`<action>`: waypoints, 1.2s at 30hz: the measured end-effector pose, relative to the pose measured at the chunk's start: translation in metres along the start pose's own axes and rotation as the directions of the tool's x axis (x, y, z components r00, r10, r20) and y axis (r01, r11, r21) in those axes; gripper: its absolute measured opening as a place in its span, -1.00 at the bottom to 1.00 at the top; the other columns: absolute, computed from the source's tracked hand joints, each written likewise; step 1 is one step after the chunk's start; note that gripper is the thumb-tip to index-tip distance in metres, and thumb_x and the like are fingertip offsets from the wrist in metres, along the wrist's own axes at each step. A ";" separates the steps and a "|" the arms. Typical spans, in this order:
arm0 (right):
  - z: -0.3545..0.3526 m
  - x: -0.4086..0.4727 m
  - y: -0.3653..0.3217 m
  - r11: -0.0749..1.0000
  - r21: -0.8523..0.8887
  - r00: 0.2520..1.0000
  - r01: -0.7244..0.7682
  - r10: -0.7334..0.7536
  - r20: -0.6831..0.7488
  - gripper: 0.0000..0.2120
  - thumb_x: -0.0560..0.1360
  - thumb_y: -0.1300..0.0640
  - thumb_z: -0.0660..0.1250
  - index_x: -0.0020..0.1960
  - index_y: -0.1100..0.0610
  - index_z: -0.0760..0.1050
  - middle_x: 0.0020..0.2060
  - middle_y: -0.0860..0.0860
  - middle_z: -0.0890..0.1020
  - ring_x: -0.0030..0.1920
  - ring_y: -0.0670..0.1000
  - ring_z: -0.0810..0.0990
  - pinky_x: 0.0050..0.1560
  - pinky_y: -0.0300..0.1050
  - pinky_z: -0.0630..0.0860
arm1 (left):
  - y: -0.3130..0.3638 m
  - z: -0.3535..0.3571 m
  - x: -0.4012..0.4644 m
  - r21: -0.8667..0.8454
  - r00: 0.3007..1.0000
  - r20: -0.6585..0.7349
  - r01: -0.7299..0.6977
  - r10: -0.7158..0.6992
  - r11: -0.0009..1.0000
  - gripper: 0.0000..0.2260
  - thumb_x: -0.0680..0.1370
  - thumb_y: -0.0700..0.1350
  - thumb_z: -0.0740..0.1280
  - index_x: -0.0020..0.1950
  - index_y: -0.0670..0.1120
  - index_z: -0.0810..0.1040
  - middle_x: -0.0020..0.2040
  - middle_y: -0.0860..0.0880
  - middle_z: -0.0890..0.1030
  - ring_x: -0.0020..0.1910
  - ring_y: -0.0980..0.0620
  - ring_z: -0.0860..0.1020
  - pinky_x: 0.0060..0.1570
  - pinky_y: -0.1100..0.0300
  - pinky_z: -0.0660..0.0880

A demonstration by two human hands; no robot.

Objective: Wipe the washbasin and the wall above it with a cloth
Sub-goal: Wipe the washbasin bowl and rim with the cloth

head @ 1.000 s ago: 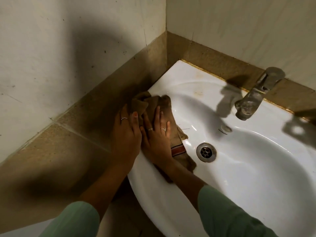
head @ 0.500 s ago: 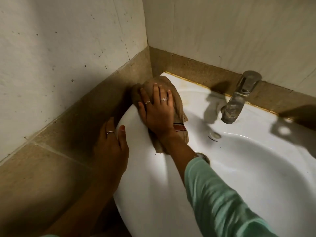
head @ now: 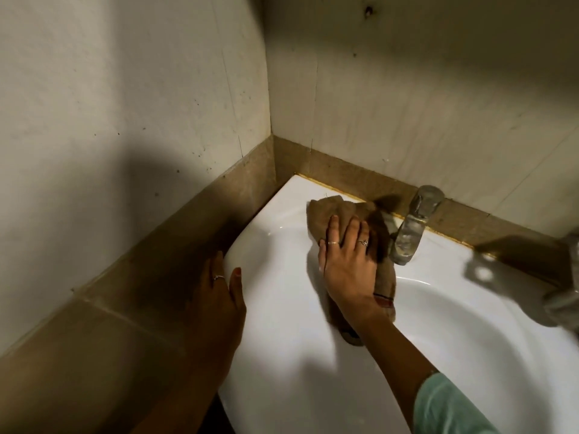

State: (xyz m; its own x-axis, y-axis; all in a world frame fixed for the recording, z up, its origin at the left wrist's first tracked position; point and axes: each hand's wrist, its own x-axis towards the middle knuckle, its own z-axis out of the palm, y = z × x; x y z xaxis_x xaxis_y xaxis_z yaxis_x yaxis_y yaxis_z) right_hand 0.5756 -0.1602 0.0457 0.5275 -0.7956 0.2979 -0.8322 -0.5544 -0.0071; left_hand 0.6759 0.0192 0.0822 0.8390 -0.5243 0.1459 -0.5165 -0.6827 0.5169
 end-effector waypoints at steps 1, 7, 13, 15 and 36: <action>0.000 0.003 -0.001 1.000 -0.008 1.000 0.012 -0.012 0.005 -0.49 0.61 -0.07 0.03 0.42 0.21 0.33 0.25 0.39 0.46 0.25 0.38 0.45 0.24 0.25 0.40 | 0.000 0.001 -0.001 0.028 1.000 0.002 -0.008 0.008 1.000 -0.49 0.59 0.10 0.04 0.40 -0.19 0.35 0.34 -0.23 0.45 0.24 -0.25 0.48 0.15 -0.08 0.46; -0.009 0.040 -0.035 0.983 0.069 0.981 0.172 -0.177 0.081 -0.34 0.55 -0.29 -0.13 0.49 0.07 0.21 0.39 0.36 0.30 0.37 0.37 0.31 0.35 0.28 0.23 | -0.002 0.001 0.001 0.152 0.997 0.081 -0.010 -0.003 0.988 -0.44 0.55 0.17 0.03 0.31 -0.21 0.46 0.21 -0.24 0.56 0.09 -0.26 0.58 -0.01 -0.08 0.55; -0.018 0.081 -0.050 0.914 0.207 0.902 0.349 -0.388 0.191 -0.38 0.55 -0.33 -0.18 0.55 -0.11 -0.10 0.54 0.18 -0.01 0.52 0.22 -0.03 0.47 0.15 -0.16 | -0.006 0.005 0.001 0.134 1.000 0.031 -0.010 0.006 0.991 -0.49 0.59 0.12 0.03 0.38 -0.18 0.39 0.31 -0.24 0.48 0.20 -0.27 0.51 0.12 -0.12 0.47; -0.016 0.078 -0.044 0.917 0.193 0.906 0.350 -0.383 0.179 -0.40 0.57 -0.30 -0.15 0.55 -0.11 -0.08 0.54 0.19 0.00 0.52 0.23 -0.02 0.47 0.16 -0.14 | -0.007 0.006 0.001 0.139 0.999 0.018 -0.028 0.026 0.990 -0.47 0.58 0.14 0.04 0.38 -0.19 0.38 0.30 -0.26 0.48 0.20 -0.28 0.50 0.12 -0.12 0.47; -0.022 0.008 0.019 0.996 -0.086 0.988 0.028 -0.015 0.151 -0.34 0.55 -0.22 -0.09 0.49 0.17 0.17 0.34 0.39 0.35 0.27 0.35 0.43 0.18 0.25 0.48 | -0.004 0.001 -0.003 0.008 1.000 0.011 -0.023 0.023 1.000 -0.43 0.55 0.12 -0.01 0.42 -0.20 0.32 0.38 -0.22 0.39 0.31 -0.24 0.40 0.23 -0.09 0.37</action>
State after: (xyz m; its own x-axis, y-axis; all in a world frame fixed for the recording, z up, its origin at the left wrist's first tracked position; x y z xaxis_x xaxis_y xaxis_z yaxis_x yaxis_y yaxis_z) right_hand 0.5605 -0.1717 0.0687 0.5594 -0.8152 0.1500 -0.8288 -0.5533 0.0837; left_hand 0.6753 0.0224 0.0789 0.8250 -0.5454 0.1484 -0.5370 -0.6745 0.5066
